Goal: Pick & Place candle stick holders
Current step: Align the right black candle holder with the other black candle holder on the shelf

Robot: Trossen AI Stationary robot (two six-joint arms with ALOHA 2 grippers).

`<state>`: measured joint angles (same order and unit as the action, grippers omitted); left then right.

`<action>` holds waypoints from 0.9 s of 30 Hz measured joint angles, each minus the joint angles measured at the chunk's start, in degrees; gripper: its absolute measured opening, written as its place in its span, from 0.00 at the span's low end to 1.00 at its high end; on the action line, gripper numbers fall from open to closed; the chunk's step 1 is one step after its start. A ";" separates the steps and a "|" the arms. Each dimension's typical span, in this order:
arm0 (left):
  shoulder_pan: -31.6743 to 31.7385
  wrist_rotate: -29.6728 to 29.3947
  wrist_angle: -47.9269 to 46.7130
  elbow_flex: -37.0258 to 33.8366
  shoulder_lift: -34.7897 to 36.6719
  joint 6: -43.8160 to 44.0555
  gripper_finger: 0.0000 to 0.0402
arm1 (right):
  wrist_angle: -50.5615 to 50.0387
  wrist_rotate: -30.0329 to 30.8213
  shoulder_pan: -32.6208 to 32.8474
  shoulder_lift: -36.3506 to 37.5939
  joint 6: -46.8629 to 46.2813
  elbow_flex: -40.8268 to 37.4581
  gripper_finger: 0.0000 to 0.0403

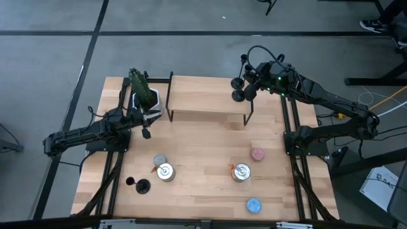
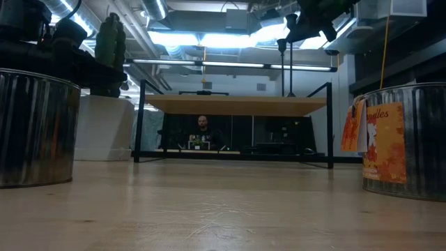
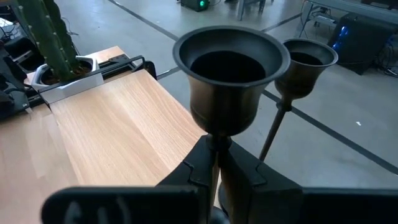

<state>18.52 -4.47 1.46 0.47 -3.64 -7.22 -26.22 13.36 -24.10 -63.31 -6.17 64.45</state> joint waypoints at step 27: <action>0.01 0.00 0.00 0.00 -0.02 0.00 0.22 | -1.11 -0.34 0.02 -0.04 0.02 -0.14 0.12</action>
<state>18.53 -4.47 1.46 0.47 -3.66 -7.22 -27.33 13.02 -24.08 -63.35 -6.15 64.31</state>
